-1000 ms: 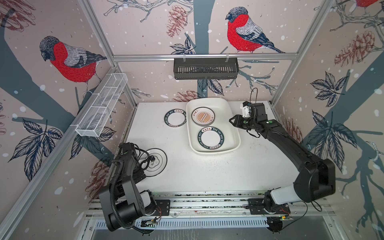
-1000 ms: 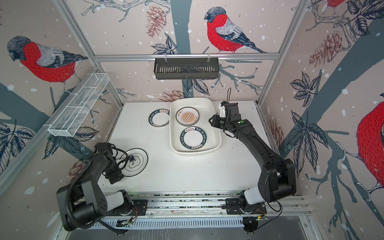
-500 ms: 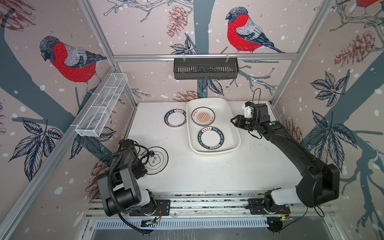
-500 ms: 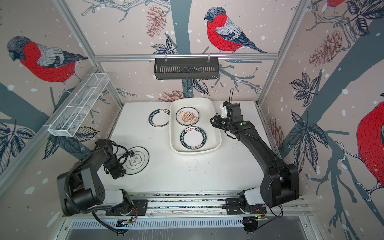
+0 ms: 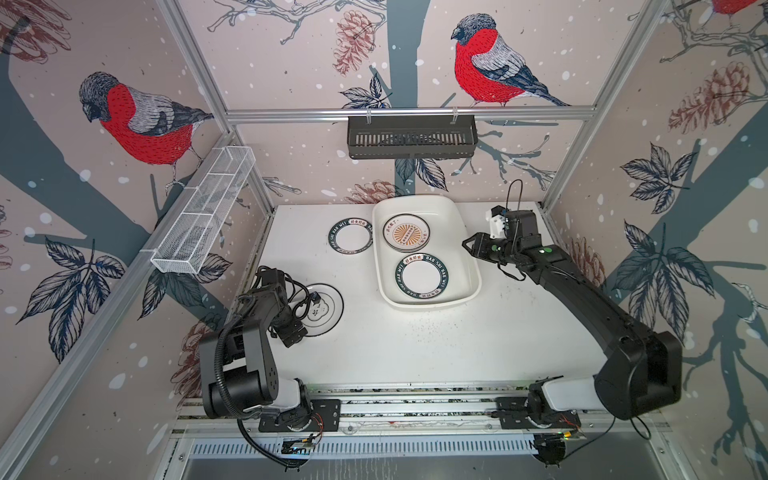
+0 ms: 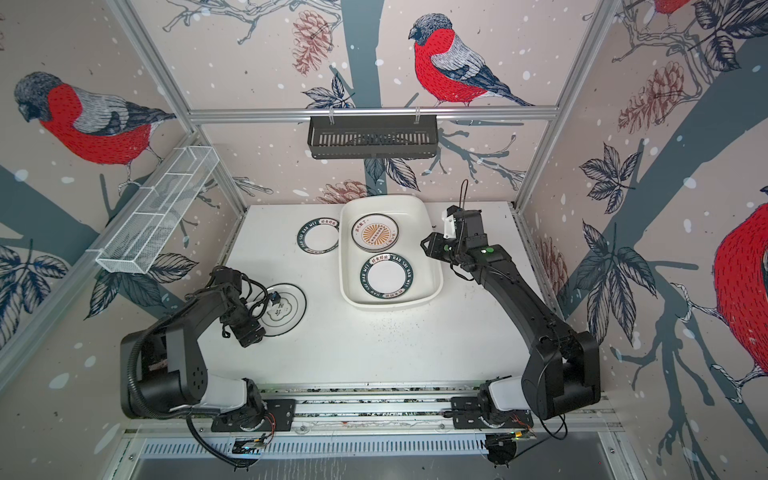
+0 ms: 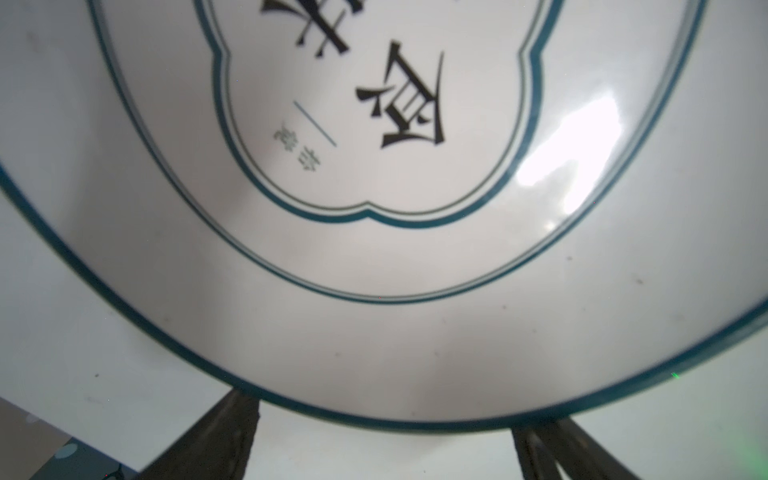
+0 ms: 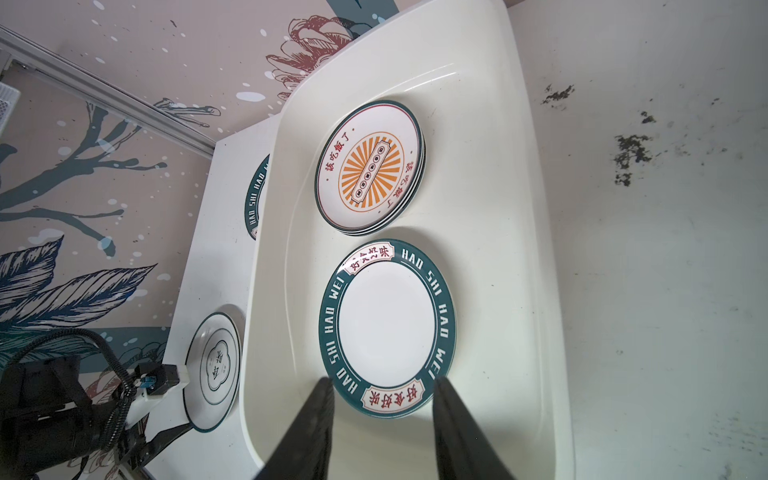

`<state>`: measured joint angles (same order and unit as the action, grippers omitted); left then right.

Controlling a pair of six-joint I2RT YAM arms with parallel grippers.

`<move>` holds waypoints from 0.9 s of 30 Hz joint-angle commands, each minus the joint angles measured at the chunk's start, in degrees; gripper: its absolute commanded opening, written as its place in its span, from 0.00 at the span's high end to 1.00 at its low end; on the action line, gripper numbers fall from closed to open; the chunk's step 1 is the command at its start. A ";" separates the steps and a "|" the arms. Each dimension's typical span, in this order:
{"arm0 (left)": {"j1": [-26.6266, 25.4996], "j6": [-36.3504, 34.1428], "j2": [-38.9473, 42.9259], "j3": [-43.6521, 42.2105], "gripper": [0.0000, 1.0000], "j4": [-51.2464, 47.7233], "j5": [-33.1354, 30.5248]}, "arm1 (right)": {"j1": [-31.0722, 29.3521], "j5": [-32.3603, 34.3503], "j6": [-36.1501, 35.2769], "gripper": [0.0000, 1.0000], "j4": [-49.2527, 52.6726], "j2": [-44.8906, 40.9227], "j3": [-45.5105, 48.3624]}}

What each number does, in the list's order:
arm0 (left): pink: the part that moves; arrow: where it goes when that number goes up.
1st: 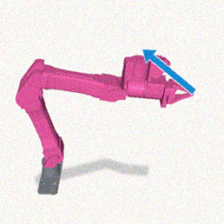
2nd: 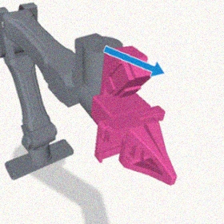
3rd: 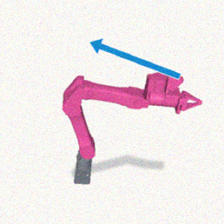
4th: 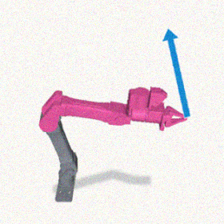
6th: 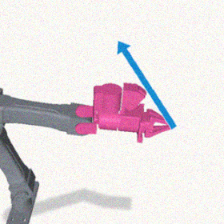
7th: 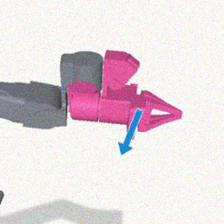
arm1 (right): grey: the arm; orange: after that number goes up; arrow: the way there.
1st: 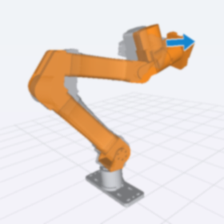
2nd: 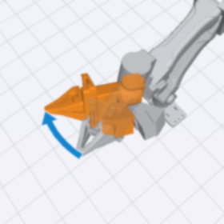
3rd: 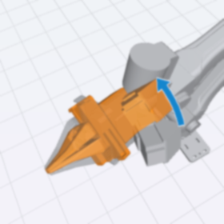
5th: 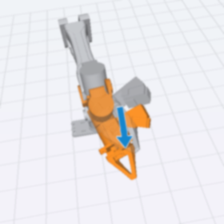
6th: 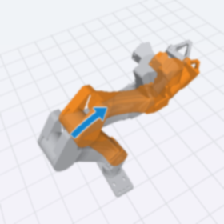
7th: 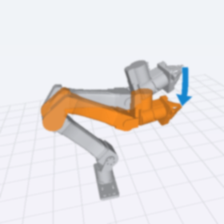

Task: Place the plates into the plastic bin on the countertop
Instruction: 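Lower the left gripper over the black-outlined white plate while the right gripper withdraws, then slide the left gripper to the plate edge nearest the bin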

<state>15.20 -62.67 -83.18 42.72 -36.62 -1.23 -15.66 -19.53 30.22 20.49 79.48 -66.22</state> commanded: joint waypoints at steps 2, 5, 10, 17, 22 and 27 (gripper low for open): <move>-0.86 4.48 -2.78 2.89 0.07 1.73 3.72 | 0.36 0.11 0.28 0.58 -1.33 -0.71 0.48; -2.18 6.83 -4.41 4.96 0.07 1.78 5.10 | 0.36 0.02 0.50 0.58 -1.51 -0.78 0.74; -6.11 10.12 -6.00 6.39 0.08 3.74 4.59 | 0.56 0.19 0.51 0.58 -1.51 -0.82 0.88; -11.81 14.32 -8.93 8.61 0.08 6.25 2.36 | 0.72 -0.06 0.60 0.58 -1.59 -1.16 1.26; -12.03 14.80 -9.59 10.80 0.08 1.93 3.61 | 1.16 0.02 0.41 0.58 -1.16 -1.87 1.31; -11.43 14.20 -6.48 11.43 0.08 -3.72 5.21 | 1.37 -0.07 0.28 0.58 -1.28 -2.32 1.36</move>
<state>3.36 -48.27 -91.13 53.36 -35.40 1.65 -14.41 -19.55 30.22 20.49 77.65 -65.01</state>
